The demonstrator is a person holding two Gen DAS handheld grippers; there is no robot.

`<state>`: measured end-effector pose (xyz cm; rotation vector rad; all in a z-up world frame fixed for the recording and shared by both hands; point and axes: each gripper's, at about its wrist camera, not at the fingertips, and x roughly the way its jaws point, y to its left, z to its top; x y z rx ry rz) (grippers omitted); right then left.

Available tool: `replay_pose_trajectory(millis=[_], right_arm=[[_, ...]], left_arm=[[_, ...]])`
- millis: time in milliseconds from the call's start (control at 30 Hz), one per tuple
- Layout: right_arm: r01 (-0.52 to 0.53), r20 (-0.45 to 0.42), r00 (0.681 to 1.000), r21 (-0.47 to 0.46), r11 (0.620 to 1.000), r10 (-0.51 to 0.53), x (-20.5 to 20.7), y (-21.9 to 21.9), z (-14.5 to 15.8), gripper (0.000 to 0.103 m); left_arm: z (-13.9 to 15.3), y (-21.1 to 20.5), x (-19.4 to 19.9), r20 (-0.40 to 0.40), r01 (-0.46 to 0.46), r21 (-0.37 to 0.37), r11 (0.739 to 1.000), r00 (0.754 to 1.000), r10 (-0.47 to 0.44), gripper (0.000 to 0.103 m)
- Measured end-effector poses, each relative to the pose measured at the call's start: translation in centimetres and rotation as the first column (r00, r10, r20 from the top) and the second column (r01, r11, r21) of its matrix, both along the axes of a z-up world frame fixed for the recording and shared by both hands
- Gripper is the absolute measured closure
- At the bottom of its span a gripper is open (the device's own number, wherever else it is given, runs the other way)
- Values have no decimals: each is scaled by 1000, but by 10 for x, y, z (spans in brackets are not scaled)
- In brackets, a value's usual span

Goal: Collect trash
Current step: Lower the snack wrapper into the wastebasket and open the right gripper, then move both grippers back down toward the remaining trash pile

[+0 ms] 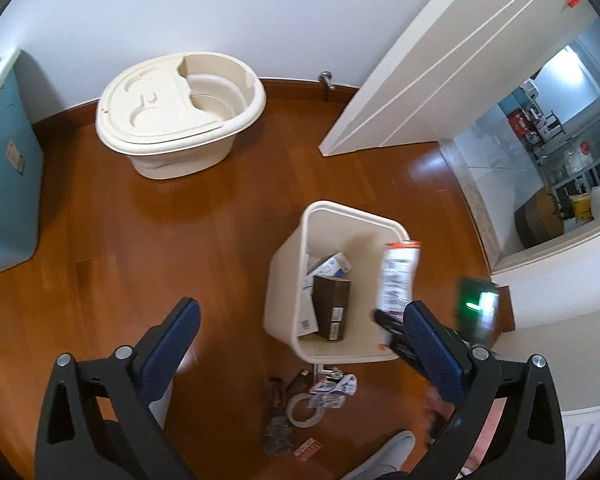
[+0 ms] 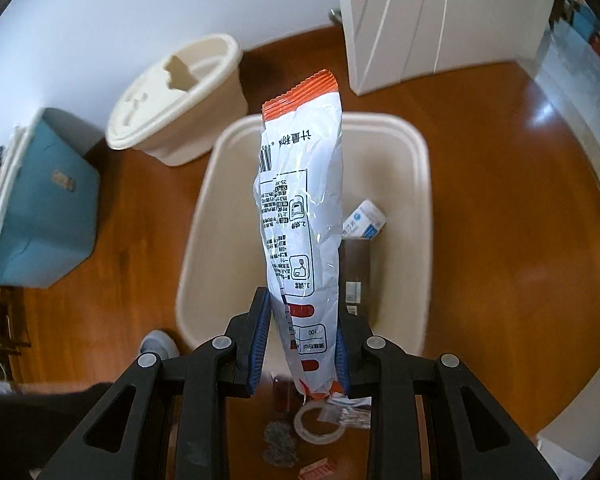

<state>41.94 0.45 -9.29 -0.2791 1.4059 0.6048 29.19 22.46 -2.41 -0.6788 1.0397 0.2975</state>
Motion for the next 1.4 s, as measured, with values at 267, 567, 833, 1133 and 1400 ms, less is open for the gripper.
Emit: replay_pose_trajectory(millis=[267,567,833,1133,1400], right_arm=[[58,-91,993,-110,992,-68,11,16,-56,61],[-8,-14,1000,-56,998,7,-7,-35,0,48],[98,-101,989,-83,992,-106,-87,-157,-41,39],[516,-386,736,-212,830,-556,-197,-210,-238,40],[541,-398,733,-152,827,-552,-188,-196,-263,40]], left_arm=[[-8,-2,4,-25,8,-31,999,1000,-9,0],[-23,-27,7,-56,58,7,998,997,-58,0],[-116,-60,-41,-223,4,128,992,975,25,0],[-249,-95,-71,-421,17,96,995,907,25,0],[-358,-153,-135,-609,10,-61,998,792,-45,0]])
